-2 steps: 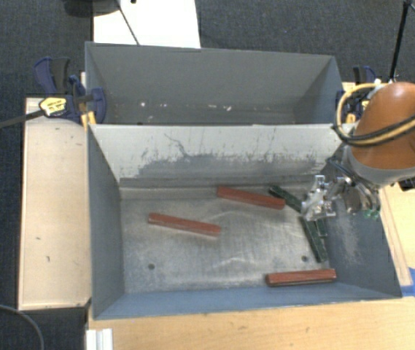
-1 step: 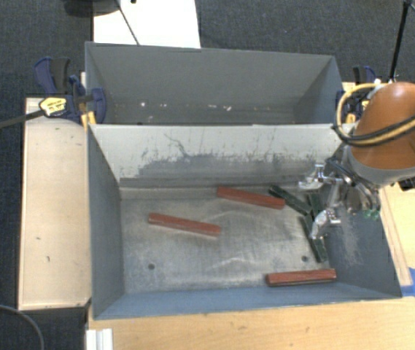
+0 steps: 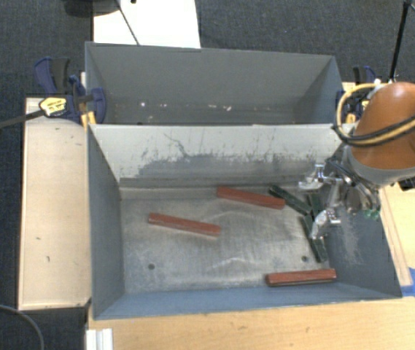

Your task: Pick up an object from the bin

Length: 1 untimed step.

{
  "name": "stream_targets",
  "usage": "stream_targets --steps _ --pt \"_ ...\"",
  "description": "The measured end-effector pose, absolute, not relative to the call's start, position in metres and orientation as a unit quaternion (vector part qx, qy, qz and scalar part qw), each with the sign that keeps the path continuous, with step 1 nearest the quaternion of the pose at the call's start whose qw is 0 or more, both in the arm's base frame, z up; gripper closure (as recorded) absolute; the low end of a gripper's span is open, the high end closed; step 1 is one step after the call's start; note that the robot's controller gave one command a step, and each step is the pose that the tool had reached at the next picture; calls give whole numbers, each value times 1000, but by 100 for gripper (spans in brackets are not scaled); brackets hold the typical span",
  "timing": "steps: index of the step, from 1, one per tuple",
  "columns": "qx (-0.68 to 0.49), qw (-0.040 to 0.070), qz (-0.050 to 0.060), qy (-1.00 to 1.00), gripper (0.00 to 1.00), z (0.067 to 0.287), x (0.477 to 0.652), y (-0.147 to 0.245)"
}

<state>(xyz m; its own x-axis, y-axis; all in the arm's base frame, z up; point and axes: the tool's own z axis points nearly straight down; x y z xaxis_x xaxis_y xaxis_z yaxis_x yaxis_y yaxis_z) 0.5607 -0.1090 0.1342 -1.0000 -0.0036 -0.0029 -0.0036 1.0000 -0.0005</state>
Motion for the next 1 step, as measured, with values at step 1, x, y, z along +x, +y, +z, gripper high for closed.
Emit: stream_targets --steps 1 --pt "34 10 0 999 100 76 582 -66"
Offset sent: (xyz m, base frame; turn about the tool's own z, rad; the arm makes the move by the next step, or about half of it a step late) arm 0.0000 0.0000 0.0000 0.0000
